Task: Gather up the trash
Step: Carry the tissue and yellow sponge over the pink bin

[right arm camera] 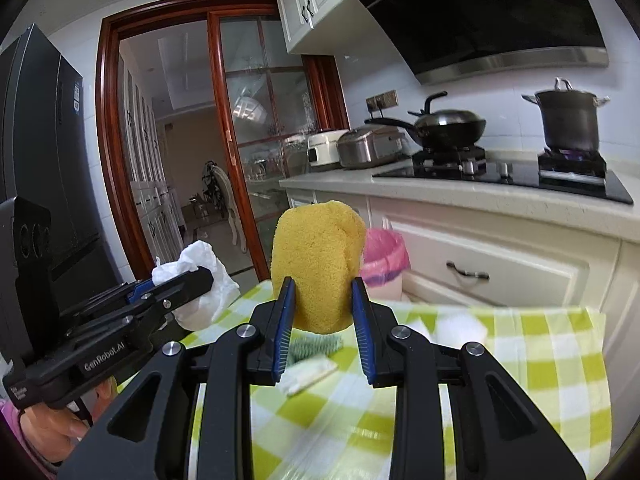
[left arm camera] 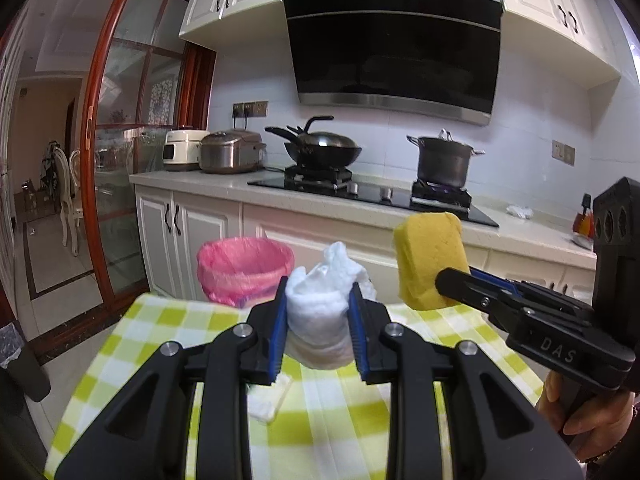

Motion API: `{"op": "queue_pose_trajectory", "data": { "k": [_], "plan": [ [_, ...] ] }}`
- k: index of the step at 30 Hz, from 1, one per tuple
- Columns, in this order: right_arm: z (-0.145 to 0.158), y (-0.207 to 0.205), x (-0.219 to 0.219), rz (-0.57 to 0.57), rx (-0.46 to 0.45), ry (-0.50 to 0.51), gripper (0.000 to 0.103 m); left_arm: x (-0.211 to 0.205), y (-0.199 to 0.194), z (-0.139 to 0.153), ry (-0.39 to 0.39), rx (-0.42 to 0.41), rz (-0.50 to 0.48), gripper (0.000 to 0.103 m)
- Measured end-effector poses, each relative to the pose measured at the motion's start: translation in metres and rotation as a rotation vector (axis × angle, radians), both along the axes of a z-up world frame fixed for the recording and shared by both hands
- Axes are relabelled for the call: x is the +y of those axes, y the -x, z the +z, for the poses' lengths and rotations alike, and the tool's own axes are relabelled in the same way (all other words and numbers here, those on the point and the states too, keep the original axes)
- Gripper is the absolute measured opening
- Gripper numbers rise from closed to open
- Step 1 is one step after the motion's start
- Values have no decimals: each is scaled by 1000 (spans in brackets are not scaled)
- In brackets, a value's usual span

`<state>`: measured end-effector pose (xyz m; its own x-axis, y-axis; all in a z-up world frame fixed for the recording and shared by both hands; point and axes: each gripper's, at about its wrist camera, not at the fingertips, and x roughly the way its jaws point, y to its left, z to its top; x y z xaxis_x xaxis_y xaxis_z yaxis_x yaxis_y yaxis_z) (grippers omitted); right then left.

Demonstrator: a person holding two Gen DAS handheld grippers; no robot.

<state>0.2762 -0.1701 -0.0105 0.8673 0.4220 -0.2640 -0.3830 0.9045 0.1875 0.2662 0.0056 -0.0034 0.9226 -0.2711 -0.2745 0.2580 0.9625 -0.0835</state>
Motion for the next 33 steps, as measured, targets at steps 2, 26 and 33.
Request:
{"op": "queue_pose_trajectory", "data": {
  "k": [2,26,33],
  "plan": [
    [7,-13,3,8,-14,0,29,2,-15,7,-2,-15,6,27],
    [-12,-277,33,78,27,-7,29,40,-281,-20,16,70,19,27],
    [-35,-355,45,94,72,11,29,54,-353,-42,-19,83,51,27]
  ]
}}
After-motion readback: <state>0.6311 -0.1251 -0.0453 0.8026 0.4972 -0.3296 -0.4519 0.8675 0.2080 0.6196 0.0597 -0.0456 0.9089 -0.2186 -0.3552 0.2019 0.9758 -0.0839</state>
